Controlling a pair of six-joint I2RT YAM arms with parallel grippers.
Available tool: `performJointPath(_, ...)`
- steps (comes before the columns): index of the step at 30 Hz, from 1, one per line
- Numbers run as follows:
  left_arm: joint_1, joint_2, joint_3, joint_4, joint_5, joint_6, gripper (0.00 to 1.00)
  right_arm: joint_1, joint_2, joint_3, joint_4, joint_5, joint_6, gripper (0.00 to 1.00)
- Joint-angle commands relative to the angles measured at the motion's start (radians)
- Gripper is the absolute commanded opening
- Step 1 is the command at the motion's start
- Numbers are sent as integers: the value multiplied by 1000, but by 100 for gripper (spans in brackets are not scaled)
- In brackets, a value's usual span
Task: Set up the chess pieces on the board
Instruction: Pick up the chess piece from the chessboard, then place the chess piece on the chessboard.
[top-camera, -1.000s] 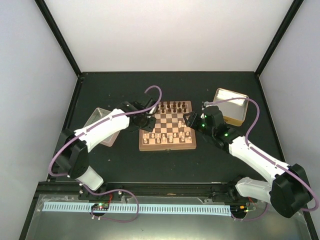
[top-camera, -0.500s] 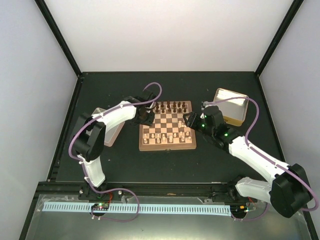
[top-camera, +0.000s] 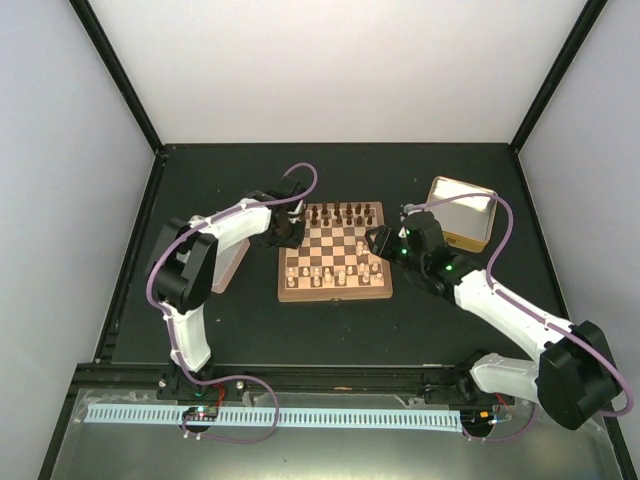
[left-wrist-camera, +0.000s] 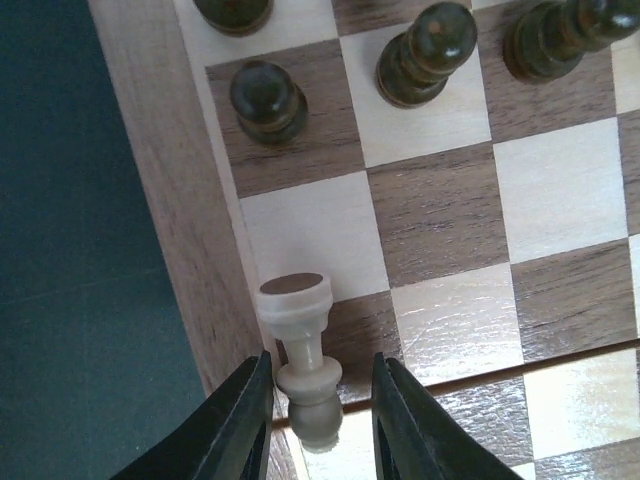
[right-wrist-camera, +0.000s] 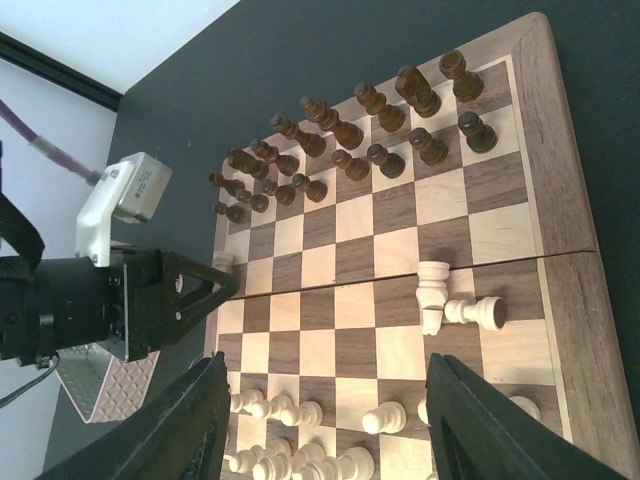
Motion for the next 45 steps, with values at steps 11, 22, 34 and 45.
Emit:
performJointPath(11, 17, 2, 8, 36, 52, 14, 5, -6, 26, 45, 26, -52, -36, 56)
performJointPath(22, -12, -316, -217, 222, 539, -5, 5, -5, 153, 58, 263, -564, -104, 59)
performJointPath(34, -38, -417, -326, 371, 909, 33, 6, -1, 203, 36, 368, -645, -7, 63)
performJointPath(45, -38, -455, -332, 403, 924, 39, 6, -2, 257, 51, 316, -641, 8, 48)
